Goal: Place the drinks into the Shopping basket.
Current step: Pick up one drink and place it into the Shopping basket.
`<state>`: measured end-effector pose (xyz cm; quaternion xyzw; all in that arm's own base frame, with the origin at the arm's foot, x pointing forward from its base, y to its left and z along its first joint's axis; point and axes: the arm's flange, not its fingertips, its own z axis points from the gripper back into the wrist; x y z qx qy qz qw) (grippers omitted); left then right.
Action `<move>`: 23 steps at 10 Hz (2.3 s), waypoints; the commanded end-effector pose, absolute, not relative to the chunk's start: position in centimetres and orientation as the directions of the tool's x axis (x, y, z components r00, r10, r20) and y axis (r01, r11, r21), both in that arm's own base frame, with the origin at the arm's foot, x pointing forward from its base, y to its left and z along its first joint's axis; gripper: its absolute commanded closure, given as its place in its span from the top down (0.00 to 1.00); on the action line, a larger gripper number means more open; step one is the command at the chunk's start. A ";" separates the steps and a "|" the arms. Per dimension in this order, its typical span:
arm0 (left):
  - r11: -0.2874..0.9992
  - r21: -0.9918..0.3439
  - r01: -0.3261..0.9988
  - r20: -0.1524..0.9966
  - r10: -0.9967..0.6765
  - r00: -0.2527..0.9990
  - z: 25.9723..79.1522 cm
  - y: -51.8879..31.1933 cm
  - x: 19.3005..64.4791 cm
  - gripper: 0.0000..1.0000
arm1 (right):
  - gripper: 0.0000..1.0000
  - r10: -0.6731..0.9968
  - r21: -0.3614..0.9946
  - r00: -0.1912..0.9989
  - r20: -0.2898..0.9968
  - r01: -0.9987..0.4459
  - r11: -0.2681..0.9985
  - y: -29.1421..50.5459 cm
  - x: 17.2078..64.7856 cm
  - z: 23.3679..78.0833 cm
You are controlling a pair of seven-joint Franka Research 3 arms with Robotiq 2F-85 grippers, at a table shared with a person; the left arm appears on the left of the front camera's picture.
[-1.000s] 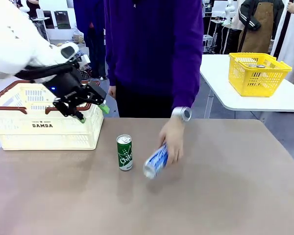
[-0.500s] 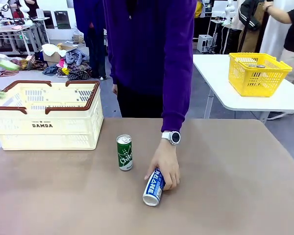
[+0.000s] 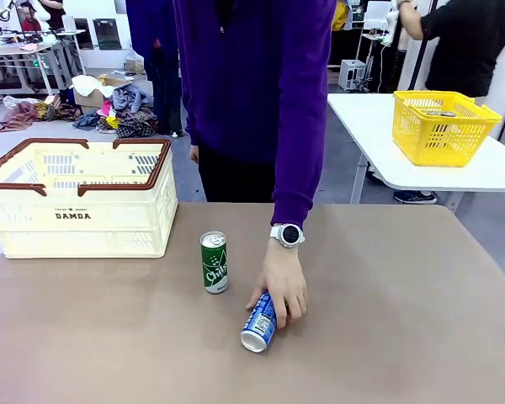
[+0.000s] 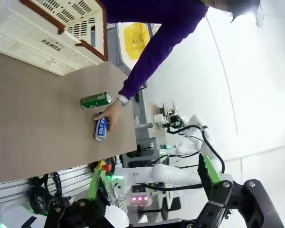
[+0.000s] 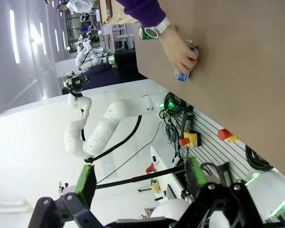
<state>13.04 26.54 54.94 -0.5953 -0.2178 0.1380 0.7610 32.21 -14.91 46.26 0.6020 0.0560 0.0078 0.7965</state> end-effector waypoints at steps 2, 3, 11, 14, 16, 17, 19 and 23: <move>0.214 -0.975 0.055 0.147 0.445 0.883 53.5 26.2 15.3 1.00 | 1.00 0.083 0.958 0.992 -0.096 0.069 0.279 -14.9 32.0 46.7; 0.234 -0.970 0.059 0.160 0.443 0.882 54.1 25.6 15.6 1.00 | 1.00 0.083 0.958 0.992 -0.096 0.069 0.279 -14.9 32.0 46.7; 0.848 -0.530 -0.007 0.174 0.117 0.978 58.9 -5.9 36.8 1.00 | 1.00 0.083 0.958 0.992 -0.096 0.069 0.279 -14.9 32.0 46.7; 0.982 -0.186 0.028 0.218 0.013 0.976 52.3 -17.6 41.2 1.00 | 1.00 0.083 0.958 0.992 -0.096 0.069 0.279 -14.9 32.0 46.7; 0.976 -0.163 0.147 0.300 -0.093 0.949 49.5 -21.6 40.3 1.00 | 1.00 0.083 0.958 0.992 -0.096 0.069 0.279 -14.9 32.0 46.7; 0.974 -0.205 0.091 0.248 -0.038 0.968 50.6 -19.9 39.8 1.00 | 1.00 0.083 0.958 0.992 -0.096 0.069 0.279 -14.9 32.0 46.7; 0.974 -0.205 0.091 0.248 -0.038 0.968 50.6 -19.9 39.8 1.00 | 1.00 0.083 0.958 0.992 -0.096 0.069 0.279 -14.9 32.0 46.7; 0.971 -0.202 0.124 0.243 -0.073 0.967 49.9 -26.5 40.0 1.00 | 1.00 0.083 0.958 0.992 -0.096 0.069 0.279 -14.9 32.0 46.7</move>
